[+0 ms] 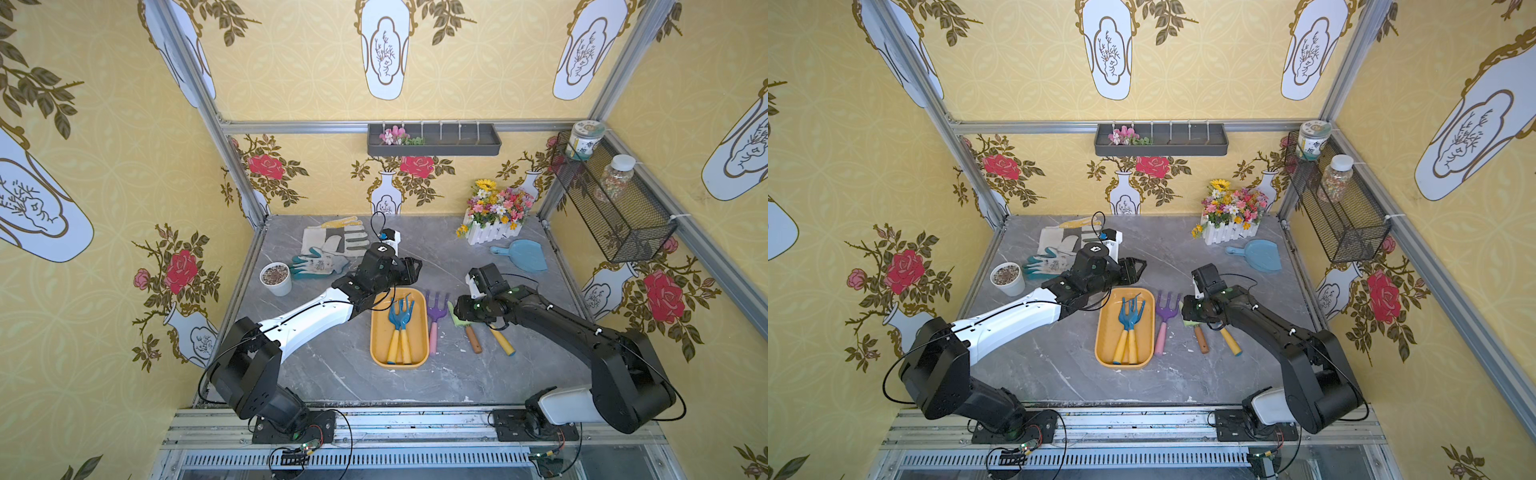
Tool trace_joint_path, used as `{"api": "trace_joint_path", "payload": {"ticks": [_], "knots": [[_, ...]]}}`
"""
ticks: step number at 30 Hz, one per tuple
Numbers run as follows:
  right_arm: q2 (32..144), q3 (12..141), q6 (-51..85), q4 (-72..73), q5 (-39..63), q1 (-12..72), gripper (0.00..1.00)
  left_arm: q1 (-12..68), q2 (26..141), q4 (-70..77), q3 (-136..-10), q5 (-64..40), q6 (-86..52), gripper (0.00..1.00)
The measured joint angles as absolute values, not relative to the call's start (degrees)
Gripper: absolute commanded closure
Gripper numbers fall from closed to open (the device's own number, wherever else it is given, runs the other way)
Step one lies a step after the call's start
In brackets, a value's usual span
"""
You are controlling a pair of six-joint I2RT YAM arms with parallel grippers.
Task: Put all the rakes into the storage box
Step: Pick up the rake at the center of the board.
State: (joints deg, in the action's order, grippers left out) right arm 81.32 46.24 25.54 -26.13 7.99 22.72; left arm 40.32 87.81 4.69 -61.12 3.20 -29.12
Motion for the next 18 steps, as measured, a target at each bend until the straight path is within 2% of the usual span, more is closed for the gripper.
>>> {"api": "trace_joint_path", "payload": {"ticks": [11, 14, 18], "knots": [[82.9, 41.4, 25.9, -28.8, 7.2, 22.8, 0.51, 40.3, 89.0, 4.7, -62.2, 3.0, -29.1, 0.47], [82.5, 40.0, 25.9, -28.6, 6.5, 23.1, 0.58, 40.3, 89.2, 4.7, -62.3, 3.0, -29.1, 0.47], [82.3, 39.3, 26.5, -27.7, 4.6, 24.6, 0.75, 40.4, 89.7, 4.9, -62.7, 3.0, -29.2, 0.46]]}}
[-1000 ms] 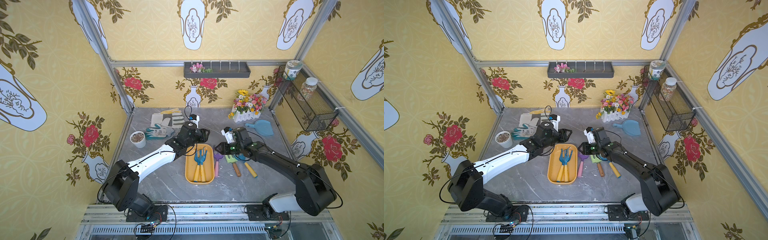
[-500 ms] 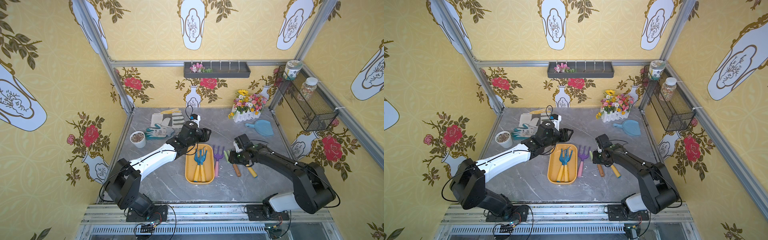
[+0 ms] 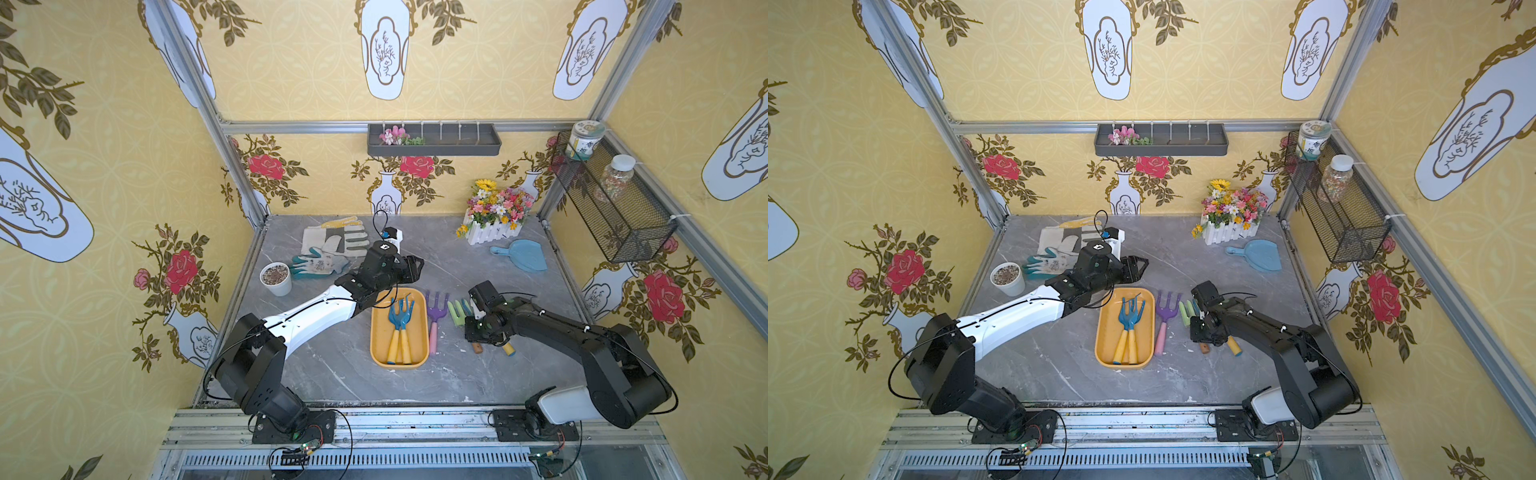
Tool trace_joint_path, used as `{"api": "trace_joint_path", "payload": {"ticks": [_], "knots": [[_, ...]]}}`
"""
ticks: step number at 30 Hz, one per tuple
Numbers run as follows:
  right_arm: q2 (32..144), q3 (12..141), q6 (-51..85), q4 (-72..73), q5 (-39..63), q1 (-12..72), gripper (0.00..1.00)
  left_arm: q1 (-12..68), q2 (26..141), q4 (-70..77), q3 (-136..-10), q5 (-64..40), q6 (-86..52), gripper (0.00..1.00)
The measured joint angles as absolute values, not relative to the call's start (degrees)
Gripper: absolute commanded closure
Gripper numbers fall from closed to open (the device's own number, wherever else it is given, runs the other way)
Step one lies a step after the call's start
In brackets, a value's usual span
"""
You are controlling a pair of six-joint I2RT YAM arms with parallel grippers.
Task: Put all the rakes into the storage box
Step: Pick up the rake at the center of the board.
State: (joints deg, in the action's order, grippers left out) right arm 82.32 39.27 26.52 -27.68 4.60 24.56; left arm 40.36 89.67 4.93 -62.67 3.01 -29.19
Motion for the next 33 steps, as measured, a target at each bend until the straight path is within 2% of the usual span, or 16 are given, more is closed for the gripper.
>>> {"api": "trace_joint_path", "payload": {"ticks": [2, 8, 21, 33], "knots": [[82.8, 39.3, 27.1, -27.0, 4.1, 25.5, 0.8, 40.4, 89.8, 5.1, -62.7, 3.0, -29.5, 0.46], [84.5, 40.2, 27.2, -25.5, 4.4, 26.2, 0.87, 40.4, 89.8, 5.8, -62.7, 3.0, -29.8, 0.45], [78.0, 52.1, 23.9, -27.0, 17.0, 25.0, 0.86, 40.4, 89.8, 6.3, -63.2, 1.7, -30.0, 0.39], [77.3, 54.9, 24.4, -22.0, 26.5, 24.3, 0.85, 40.4, 89.8, 9.0, -62.5, -4.1, -30.5, 0.38]]}}
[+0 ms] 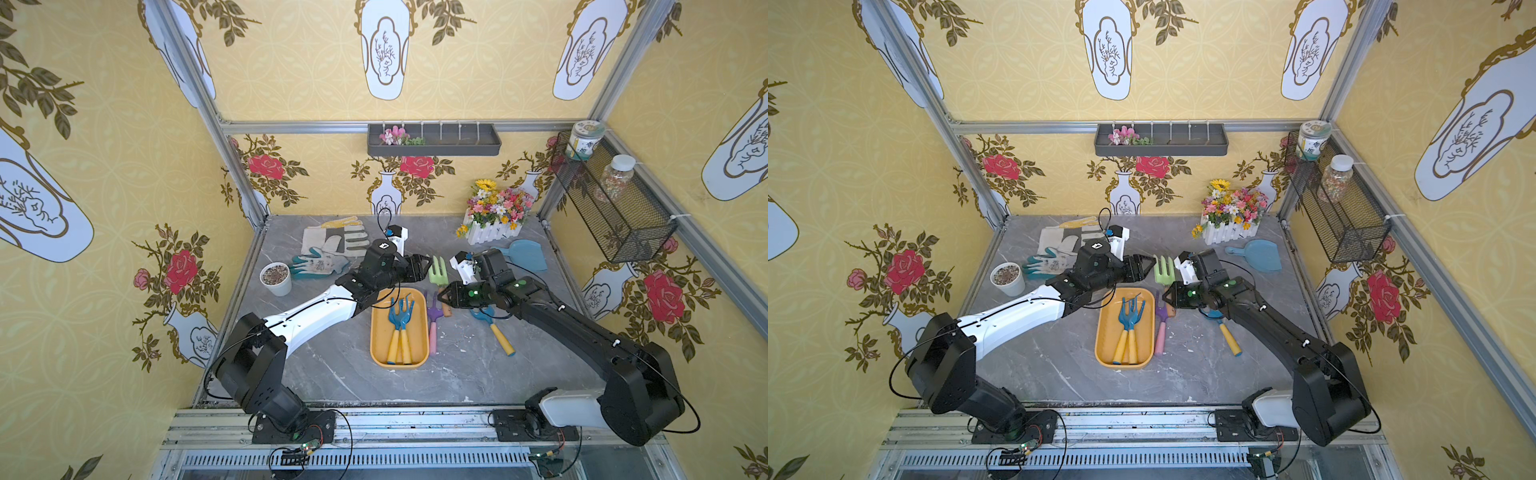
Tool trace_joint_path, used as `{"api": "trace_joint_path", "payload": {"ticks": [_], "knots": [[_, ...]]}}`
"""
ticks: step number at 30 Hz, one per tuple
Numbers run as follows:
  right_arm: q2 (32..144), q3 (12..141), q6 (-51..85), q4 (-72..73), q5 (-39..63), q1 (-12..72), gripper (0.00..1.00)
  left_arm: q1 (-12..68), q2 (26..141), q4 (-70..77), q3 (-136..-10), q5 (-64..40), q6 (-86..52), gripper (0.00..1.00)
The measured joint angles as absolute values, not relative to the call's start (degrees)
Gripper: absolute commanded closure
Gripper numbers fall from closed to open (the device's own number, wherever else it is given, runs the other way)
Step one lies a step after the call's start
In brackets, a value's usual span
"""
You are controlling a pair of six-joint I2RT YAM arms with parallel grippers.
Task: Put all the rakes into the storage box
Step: Pick up the rake at the center of the board, then place the rake in the storage box.
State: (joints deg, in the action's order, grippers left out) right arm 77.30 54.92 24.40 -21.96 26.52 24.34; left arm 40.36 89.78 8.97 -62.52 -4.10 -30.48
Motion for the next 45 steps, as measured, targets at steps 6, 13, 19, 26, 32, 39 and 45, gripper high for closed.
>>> {"api": "trace_joint_path", "payload": {"ticks": [6, 13, 19, 26, 32, 39, 45], "knots": [[77.2, 55.1, 25.1, -18.7, 29.5, 24.5, 0.85, 40.4, 90.1, 9.3, -62.1, -5.3, -30.7, 0.4], [75.6, 54.2, 25.3, -16.1, 32.8, 26.2, 0.85, 40.4, 92.7, 9.3, -62.6, -6.3, -31.6, 0.51], [74.8, 53.1, 25.2, -15.7, 32.7, 27.4, 0.84, 40.6, 93.4, 10.3, -64.0, -9.0, -32.6, 1.0], [74.7, 53.1, 25.8, -13.6, 33.4, 27.6, 0.48, 40.5, 90.7, 8.5, -63.5, -8.0, -30.4, 1.0], [74.9, 53.1, 26.6, -13.5, 30.7, 26.2, 0.45, 40.2, 86.3, 2.0, -61.1, -5.6, -28.0, 1.0], [75.5, 53.1, 26.8, -13.5, 29.8, 24.8, 0.44, 40.4, 81.0, -4.0, -53.8, -1.0, -26.5, 1.0], [75.5, 51.9, 26.8, -13.5, 29.7, 24.5, 0.44, 40.4, 80.5, -8.5, -50.8, 3.9, -25.3, 1.0]]}}
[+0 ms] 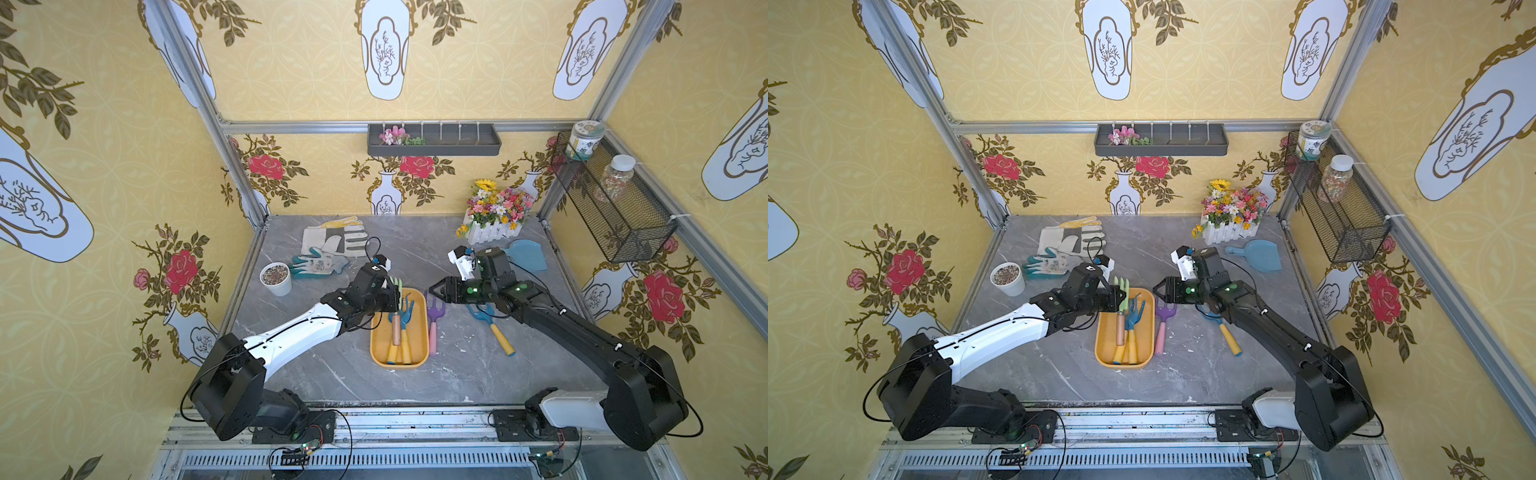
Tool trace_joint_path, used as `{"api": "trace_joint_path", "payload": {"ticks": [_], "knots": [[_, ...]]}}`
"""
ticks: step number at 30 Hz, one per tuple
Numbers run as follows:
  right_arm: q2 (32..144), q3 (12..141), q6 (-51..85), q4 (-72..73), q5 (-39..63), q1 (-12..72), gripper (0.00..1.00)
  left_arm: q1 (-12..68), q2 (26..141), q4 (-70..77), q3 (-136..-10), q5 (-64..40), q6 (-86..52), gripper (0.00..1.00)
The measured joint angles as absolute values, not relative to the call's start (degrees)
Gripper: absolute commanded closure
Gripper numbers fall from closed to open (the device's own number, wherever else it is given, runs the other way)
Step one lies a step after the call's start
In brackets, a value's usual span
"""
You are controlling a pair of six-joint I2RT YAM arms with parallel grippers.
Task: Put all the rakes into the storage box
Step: Place the rake in the storage box.
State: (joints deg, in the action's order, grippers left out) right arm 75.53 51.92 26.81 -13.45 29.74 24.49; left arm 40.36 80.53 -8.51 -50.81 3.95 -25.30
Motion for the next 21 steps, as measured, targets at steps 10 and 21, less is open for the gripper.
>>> {"api": "trace_joint_path", "payload": {"ticks": [10, 21], "knots": [[75.4, 50.8, 26.8, -13.3, 29.7, 24.3, 0.44, 40.4, 84.7, -9.1, -47.4, 7.9, -23.3, 1.0], [74.9, 49.7, 27.0, -13.3, 29.7, 24.0, 0.44, 40.4, 87.1, -9.0, -46.6, 8.2, -22.7, 1.0]]}}
